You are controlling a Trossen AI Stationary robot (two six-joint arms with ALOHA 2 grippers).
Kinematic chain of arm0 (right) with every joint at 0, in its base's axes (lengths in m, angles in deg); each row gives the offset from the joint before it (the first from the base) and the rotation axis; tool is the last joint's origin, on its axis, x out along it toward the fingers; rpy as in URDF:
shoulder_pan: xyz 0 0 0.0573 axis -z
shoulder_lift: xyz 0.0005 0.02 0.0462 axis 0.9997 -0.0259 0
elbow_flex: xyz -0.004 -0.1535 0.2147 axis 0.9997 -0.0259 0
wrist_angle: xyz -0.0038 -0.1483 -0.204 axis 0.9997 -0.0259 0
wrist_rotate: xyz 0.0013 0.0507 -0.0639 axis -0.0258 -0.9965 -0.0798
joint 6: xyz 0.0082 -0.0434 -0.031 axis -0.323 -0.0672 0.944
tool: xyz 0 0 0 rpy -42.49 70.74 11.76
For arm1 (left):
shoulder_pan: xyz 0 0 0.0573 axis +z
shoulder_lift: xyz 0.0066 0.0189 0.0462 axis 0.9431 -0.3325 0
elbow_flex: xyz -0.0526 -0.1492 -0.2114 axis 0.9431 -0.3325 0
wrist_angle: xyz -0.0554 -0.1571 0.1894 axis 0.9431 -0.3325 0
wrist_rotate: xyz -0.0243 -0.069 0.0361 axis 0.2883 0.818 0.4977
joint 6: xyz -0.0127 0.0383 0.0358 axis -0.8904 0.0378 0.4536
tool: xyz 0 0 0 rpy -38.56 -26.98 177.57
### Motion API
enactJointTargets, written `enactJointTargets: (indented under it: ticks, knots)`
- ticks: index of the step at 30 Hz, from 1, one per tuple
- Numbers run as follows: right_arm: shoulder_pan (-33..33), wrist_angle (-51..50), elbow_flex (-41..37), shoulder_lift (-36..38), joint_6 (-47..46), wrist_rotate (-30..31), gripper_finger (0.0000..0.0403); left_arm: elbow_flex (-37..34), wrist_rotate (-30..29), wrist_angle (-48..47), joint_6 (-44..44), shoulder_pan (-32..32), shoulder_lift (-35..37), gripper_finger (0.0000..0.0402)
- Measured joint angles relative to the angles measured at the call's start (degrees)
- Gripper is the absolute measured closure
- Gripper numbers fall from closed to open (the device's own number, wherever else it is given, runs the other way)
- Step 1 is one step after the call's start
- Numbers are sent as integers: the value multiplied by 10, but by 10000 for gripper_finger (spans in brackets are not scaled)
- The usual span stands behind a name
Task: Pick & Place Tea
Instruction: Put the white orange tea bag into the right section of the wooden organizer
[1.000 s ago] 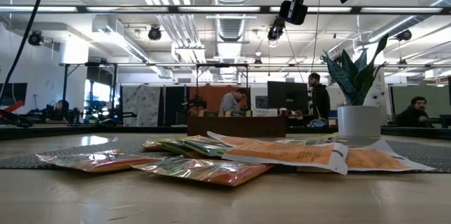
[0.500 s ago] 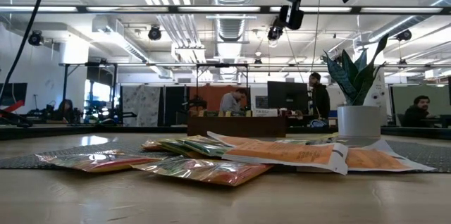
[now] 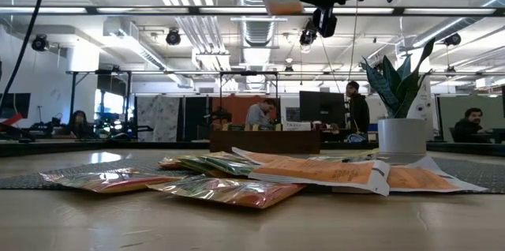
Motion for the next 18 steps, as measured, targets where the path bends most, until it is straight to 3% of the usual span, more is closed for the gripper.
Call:
enactJointTargets:
  ticks: [2, 4, 9, 13, 18]
  knots:
    - [0, -5, 0, 0, 14, 4, 394, 0, 61, -1, -20, 17, 0, 295]
    - [-3, -18, 0, 1, 24, 33, 394, 0, 84, -1, -29, 27, 0, 295]
    - [-2, -60, 0, 6, 43, 89, 394, 0, 85, -35, -44, 33, 8, 296]
    - [-2, -61, 0, 15, 42, 90, 394, -4, 68, -77, -66, 40, 17, 296]
    - [-2, -48, 0, 37, 42, 87, 394, -77, 71, -25, -122, 59, 41, 296]
